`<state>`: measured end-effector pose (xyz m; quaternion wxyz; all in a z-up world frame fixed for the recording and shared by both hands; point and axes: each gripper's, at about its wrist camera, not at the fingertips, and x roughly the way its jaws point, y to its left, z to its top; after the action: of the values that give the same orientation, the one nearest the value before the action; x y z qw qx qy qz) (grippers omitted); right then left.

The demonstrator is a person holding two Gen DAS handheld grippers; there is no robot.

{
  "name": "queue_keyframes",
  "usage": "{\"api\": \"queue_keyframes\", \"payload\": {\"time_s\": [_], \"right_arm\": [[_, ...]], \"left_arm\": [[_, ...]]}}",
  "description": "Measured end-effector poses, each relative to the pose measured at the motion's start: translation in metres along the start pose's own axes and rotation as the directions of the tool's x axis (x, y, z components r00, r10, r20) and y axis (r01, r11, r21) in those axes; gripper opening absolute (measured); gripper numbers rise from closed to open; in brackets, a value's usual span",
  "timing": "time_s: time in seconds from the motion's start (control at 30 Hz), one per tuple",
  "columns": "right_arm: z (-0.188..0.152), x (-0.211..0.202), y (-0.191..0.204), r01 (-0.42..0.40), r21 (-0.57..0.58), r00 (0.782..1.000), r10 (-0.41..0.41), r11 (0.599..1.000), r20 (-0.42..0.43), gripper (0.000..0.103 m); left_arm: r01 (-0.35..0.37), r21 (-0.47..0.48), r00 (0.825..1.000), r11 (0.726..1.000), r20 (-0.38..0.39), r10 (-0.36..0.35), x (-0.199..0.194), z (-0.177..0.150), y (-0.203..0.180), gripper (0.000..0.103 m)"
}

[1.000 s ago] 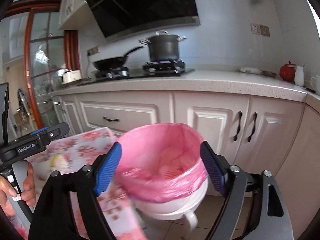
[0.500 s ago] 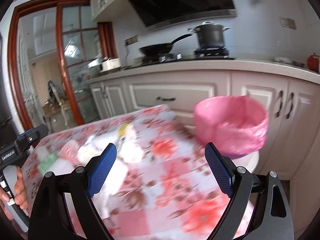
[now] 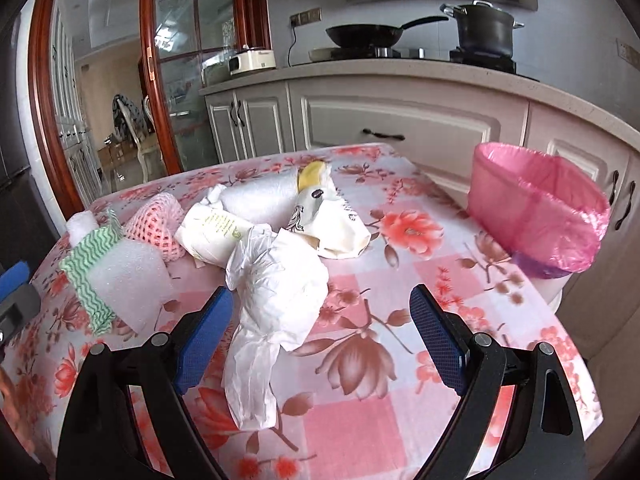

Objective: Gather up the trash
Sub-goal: 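Grasp the white plastic bag with the right tool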

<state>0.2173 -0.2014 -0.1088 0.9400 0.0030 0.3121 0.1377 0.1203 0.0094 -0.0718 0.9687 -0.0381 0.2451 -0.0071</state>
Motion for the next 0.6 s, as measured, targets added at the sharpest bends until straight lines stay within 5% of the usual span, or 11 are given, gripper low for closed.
{"api": "queue_keyframes", "payload": {"time_s": [0.37,0.47,0.53,0.6], "right_arm": [[0.003,0.051,0.001,-0.046,0.020,0.989,0.048,0.999,-0.138,0.083],[0.002,0.063,-0.002,-0.075,0.031,0.979,0.080,0.997,-0.190,0.066],[0.001,0.064,-0.005,-0.096,0.049,0.976,0.103,0.994,-0.193,0.044],[0.001,0.061,-0.009,-0.099,0.057,0.978,0.108,0.993,-0.180,0.038]], "left_arm": [[0.070,0.023,0.997,0.997,-0.039,-0.070,0.024,-0.006,-0.016,0.091],[0.106,0.035,0.993,0.994,-0.057,-0.104,0.030,-0.006,-0.023,0.087],[0.119,0.038,0.991,0.992,-0.072,-0.116,0.036,-0.007,-0.025,0.083],[0.127,0.036,0.989,0.991,-0.084,-0.124,0.041,-0.007,-0.025,0.082]]}}
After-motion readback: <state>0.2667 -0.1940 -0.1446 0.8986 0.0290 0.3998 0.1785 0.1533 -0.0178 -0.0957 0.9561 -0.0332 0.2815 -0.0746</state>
